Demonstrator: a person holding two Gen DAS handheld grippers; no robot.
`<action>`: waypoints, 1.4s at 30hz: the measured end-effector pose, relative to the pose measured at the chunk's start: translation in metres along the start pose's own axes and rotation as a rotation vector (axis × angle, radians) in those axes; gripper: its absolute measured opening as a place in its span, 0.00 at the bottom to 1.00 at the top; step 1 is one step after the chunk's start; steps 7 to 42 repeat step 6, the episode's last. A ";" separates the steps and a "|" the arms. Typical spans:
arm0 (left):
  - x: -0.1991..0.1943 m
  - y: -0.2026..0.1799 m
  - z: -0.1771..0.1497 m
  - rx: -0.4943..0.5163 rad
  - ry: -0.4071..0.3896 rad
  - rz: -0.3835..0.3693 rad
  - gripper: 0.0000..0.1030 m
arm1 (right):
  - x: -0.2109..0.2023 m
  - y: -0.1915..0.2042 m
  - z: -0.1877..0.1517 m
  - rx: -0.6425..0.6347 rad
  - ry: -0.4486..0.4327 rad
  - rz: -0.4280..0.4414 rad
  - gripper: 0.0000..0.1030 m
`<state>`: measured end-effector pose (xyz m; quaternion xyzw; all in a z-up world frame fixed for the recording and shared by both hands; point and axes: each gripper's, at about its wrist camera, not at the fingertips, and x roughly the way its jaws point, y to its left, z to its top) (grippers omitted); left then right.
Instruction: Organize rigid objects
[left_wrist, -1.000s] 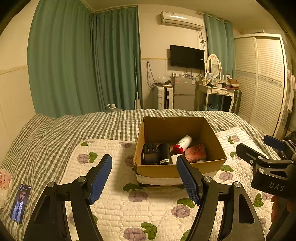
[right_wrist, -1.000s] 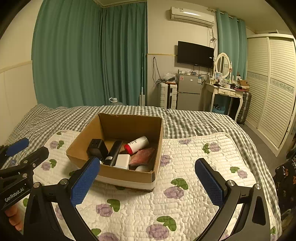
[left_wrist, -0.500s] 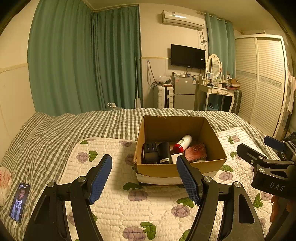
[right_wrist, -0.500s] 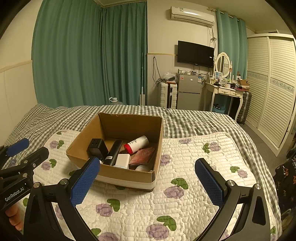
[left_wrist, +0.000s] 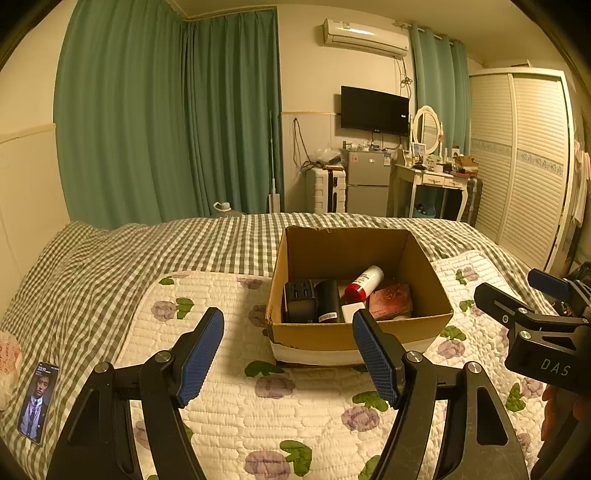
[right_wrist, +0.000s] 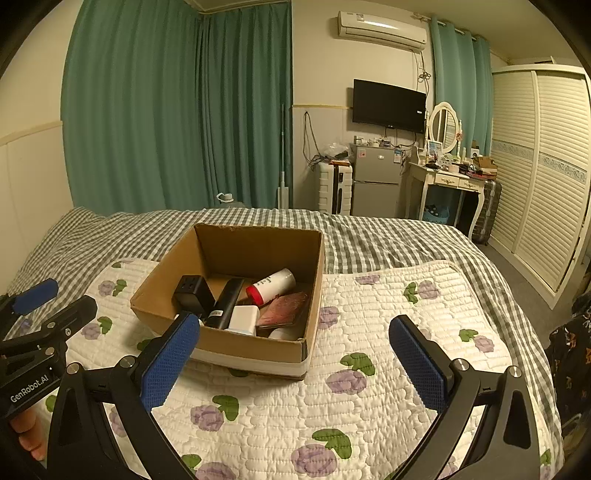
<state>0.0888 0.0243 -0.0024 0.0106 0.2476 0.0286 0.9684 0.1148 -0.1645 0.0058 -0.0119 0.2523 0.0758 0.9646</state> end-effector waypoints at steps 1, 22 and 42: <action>0.000 0.000 0.000 0.000 0.002 0.001 0.73 | 0.000 0.000 0.000 0.000 0.000 -0.001 1.00; 0.000 -0.001 0.000 0.000 0.002 0.004 0.73 | 0.001 0.000 0.000 0.002 0.004 -0.002 1.00; 0.000 -0.001 0.000 0.000 0.002 0.004 0.73 | 0.001 0.000 0.000 0.002 0.004 -0.002 1.00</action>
